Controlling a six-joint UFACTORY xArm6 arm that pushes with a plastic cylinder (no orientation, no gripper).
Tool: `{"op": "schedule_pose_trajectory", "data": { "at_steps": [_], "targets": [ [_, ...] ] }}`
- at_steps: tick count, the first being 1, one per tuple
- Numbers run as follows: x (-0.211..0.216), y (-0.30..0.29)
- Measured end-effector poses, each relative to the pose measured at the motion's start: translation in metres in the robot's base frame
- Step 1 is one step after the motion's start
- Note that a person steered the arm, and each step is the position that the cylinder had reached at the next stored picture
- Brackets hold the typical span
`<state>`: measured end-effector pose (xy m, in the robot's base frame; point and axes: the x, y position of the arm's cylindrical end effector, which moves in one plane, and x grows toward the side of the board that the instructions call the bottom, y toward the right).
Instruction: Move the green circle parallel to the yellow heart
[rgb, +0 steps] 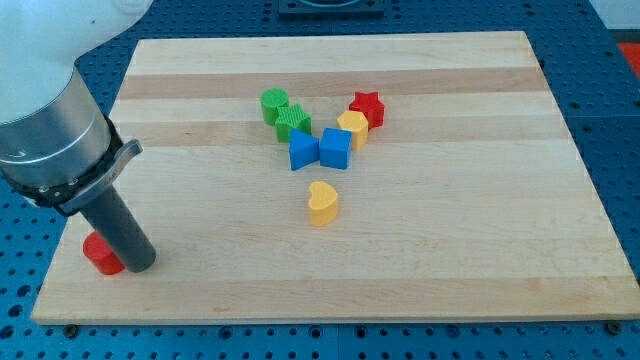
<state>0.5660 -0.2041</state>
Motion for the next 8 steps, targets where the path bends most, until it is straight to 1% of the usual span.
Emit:
{"op": "schedule_pose_trajectory", "data": {
  "at_steps": [2,3,5,8],
  "targets": [
    [0.000,0.000],
    [-0.014,0.010],
    [-0.063,0.043],
    [-0.131,0.053]
  ]
}}
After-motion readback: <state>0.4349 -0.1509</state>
